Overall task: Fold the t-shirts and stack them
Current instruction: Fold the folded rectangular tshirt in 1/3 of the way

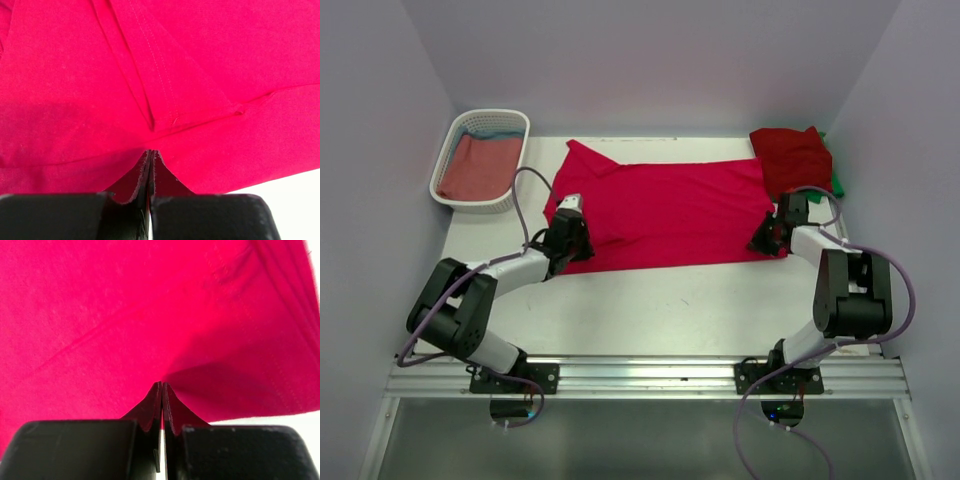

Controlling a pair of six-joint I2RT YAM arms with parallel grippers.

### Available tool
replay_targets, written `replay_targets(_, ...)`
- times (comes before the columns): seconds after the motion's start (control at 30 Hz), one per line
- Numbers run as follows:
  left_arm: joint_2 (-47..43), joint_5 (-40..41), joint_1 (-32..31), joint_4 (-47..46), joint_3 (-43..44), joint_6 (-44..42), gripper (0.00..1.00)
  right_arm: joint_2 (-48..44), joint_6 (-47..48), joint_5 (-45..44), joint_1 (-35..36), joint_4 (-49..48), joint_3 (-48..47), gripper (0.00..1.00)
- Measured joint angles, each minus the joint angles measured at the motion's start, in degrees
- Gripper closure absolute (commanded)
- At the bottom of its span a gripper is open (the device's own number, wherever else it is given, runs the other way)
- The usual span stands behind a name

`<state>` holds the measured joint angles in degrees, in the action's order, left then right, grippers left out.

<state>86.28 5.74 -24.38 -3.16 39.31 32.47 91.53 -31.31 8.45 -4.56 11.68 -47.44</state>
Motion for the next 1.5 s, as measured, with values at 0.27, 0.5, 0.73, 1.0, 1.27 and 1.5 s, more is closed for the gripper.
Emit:
replay_targets(0.27, 2.4, -1.2, 1.7, -2.4, -2.5, 1.4, 1.00, 0.2, 2.0, -4.5, 3.7, 3.1, -0.2, 1.00)
replay_targets(0.5, 3.5, -1.6, 2.1, 3.8, 0.9, 3.4, 1.00, 2.2, 2.8, -7.3, 5.2, 6.6, -3.1, 1.00)
replay_targets(0.73, 2.4, -4.8, 3.4, 11.2, 2.2, 4.0, 0.98, 2.1, 4.0, -13.0, 11.2, 12.9, -4.8, 1.00)
replay_targets(1.0, -3.0, -8.4, 3.7, 22.5, 0.2, 4.0, 0.93, 0.6, 4.1, -16.7, 17.2, 22.5, -4.8, 1.00)
replay_targets(1.27, -6.3, -13.4, 3.7, 33.6, -0.9, 4.5, 0.91, -0.2, 3.8, -18.0, 19.3, 29.4, -3.9, 1.00)
replay_targets(1.5, -10.8, -14.9, 3.7, 42.9, -2.5, 5.5, 0.91, -1.4, 2.9, -17.9, 21.7, 31.8, -2.6, 1.00)
